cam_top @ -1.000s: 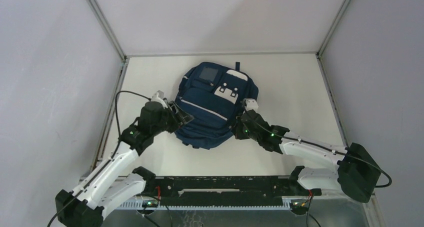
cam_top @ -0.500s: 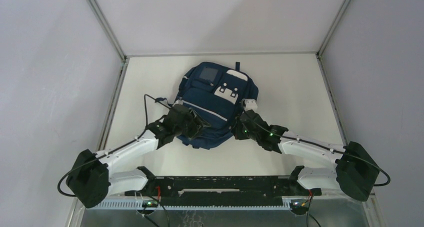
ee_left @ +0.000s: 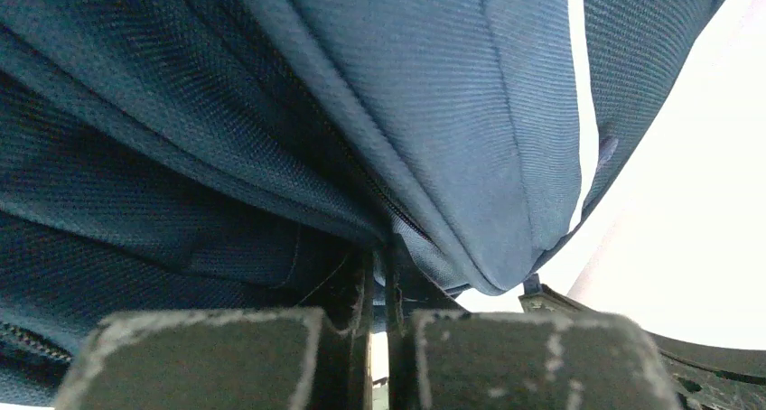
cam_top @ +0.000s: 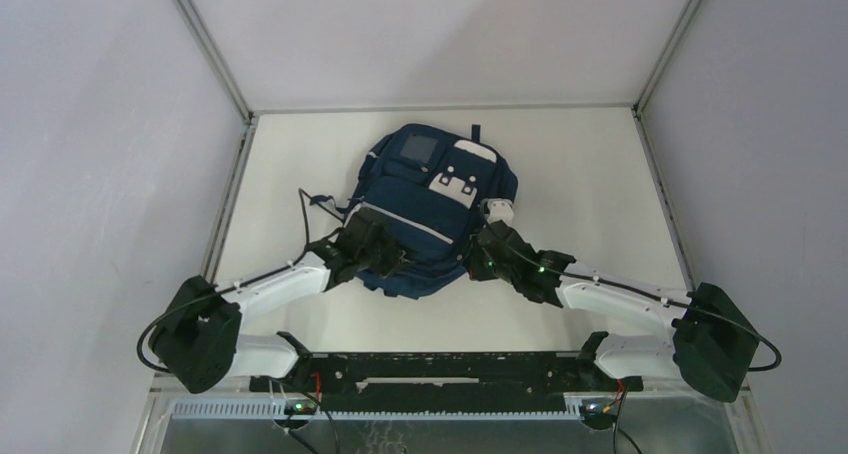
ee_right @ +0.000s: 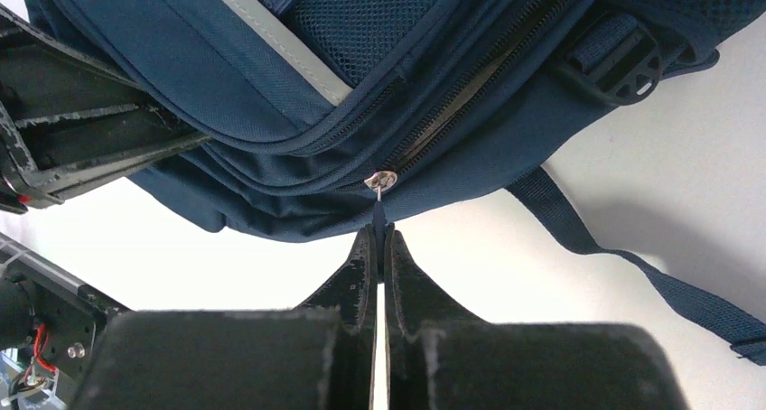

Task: Pack the student bag
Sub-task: Zip the student bag at the center of the board.

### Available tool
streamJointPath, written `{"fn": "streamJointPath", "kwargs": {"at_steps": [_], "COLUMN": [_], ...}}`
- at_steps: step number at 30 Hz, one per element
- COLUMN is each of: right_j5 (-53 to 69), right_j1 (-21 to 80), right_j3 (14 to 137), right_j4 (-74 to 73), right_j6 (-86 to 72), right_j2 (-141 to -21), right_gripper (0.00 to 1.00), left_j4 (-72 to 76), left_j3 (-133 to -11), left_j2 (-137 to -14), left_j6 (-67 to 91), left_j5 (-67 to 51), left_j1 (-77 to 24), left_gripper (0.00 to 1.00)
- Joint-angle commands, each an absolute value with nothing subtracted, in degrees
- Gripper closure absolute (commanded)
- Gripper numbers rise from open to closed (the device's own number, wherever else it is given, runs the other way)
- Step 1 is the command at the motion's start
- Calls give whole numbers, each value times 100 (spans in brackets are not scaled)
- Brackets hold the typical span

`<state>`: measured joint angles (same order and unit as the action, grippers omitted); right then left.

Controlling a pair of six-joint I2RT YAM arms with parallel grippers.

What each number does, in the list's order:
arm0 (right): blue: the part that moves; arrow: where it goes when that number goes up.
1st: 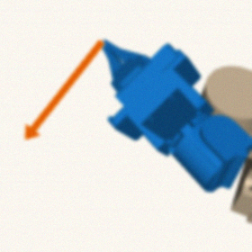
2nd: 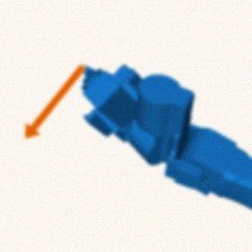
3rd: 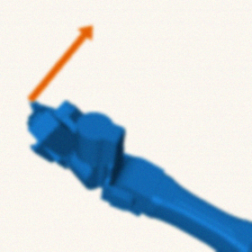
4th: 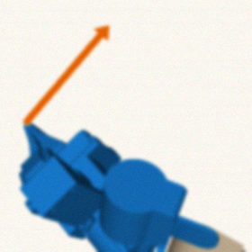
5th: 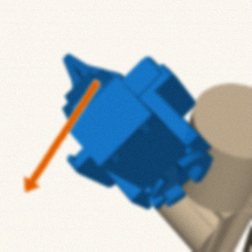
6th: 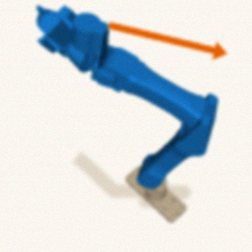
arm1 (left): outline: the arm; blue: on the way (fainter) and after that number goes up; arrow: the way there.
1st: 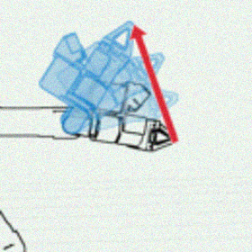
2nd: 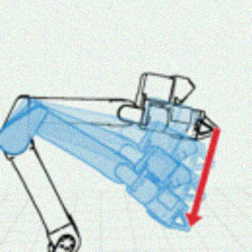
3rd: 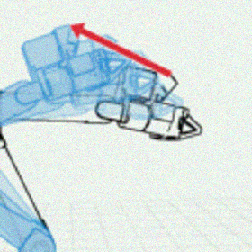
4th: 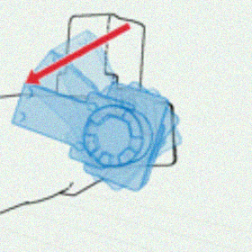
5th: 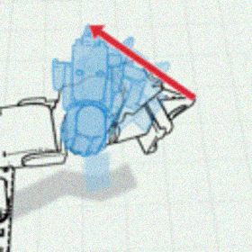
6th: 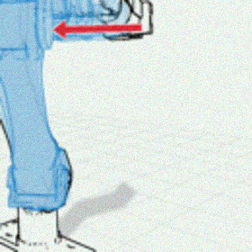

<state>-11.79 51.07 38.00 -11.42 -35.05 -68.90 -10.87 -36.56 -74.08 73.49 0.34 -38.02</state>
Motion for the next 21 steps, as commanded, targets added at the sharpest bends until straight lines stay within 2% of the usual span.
{"fn": "streamJointPath", "kwargs": {"at_steps": [1, 12, 16, 21], "right_j5": [-1459, -2239, -2207, -2150], "right_j1": [5212, 4656, 4263, 3821], "right_j3": [3995, 4009, 4061, 4061], "right_j4": [-1411, -1449, -1291, -1006], "right_j6": [-3412, -2775, -2596, -2432], "right_j2": [-6599, -6828, -6741, -6865], "right_gripper": [100, 100, 100, 100], "left_j4": [-778, -1749, -2044, -2329], "left_j3": [-3817, -3400, -3262, -3441], "left_j2": [-7212, -5767, -5589, -5466], "left_j6": [6949, 4999, 4515, 4209], "left_j5": [167, -716, -1087, -1166], "left_j1": [-3505, -2827, -2189, -2074], "left_gripper": [100, 100, 100, 100]}}
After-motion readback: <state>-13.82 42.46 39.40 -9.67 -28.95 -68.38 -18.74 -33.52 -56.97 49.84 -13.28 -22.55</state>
